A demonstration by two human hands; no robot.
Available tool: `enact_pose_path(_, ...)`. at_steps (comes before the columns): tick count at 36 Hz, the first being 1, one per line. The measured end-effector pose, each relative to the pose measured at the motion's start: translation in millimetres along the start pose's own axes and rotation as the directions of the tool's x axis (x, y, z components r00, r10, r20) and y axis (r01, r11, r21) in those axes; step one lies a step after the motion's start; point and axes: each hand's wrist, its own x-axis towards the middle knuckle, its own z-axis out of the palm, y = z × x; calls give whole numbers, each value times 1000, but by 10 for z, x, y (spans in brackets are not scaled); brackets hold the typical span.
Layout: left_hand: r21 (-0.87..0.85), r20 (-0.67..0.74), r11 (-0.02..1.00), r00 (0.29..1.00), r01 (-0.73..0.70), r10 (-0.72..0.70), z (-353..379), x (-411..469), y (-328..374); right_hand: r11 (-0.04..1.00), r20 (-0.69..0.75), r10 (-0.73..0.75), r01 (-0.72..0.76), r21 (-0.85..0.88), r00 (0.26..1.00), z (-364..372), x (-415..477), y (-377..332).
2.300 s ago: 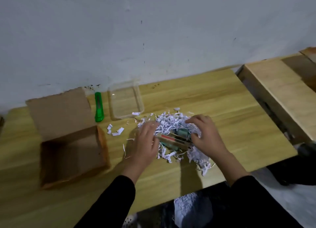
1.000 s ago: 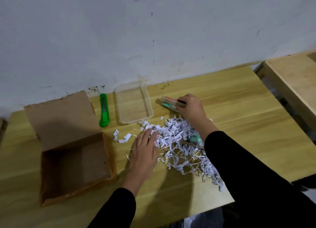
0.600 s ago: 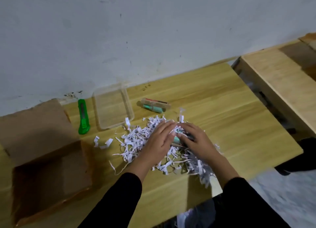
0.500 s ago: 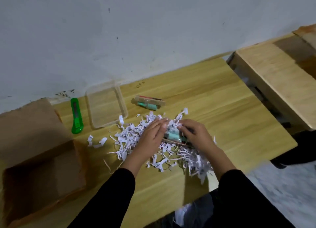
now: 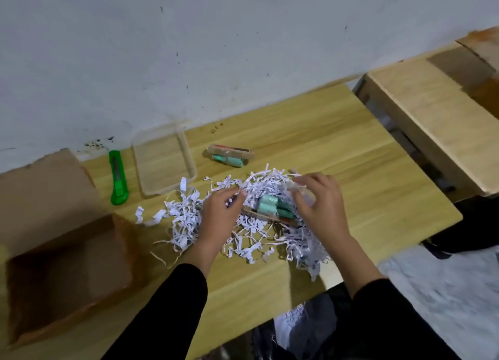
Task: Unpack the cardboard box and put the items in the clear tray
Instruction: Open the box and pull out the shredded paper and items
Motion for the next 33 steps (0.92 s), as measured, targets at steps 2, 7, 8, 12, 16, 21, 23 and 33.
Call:
enact_pose_path(2,11,-30,1000,1000,5,-5,-2,-31,10,997,78,-54,50,54,996,32,-80,-125)
enact_pose_path(7,-4,-64,999,997,32,-32,-15,-67,-33,990,349,-137,134,32,927,230,-192,-258)
enact_pose_path(8,-22,-59,999,998,31,-32,-20,-71,-45,989,367,-139,145,12,920,258,-204,-262)
enact_pose_path(12,-34,-27,999,1000,7,-8,-44,-92,-88,987,345,-129,153,-42,930,317,-216,-229)
enact_pose_path(16,11,-17,1000,1000,-22,22,-92,-132,-107,986,335,-86,129,-107,938,340,-164,-190)
enact_pose_path(21,126,34,987,995,-98,95,-85,-136,-208,982,358,-91,144,-125,929,329,-117,-192)
enact_pose_path(23,151,36,983,994,-107,103,-84,-145,-218,983,347,-89,139,-120,933,308,-129,-200)
enact_pose_path(33,214,47,971,994,-110,102,-93,-168,-157,997,186,-16,3,72,982,-119,-24,-425)
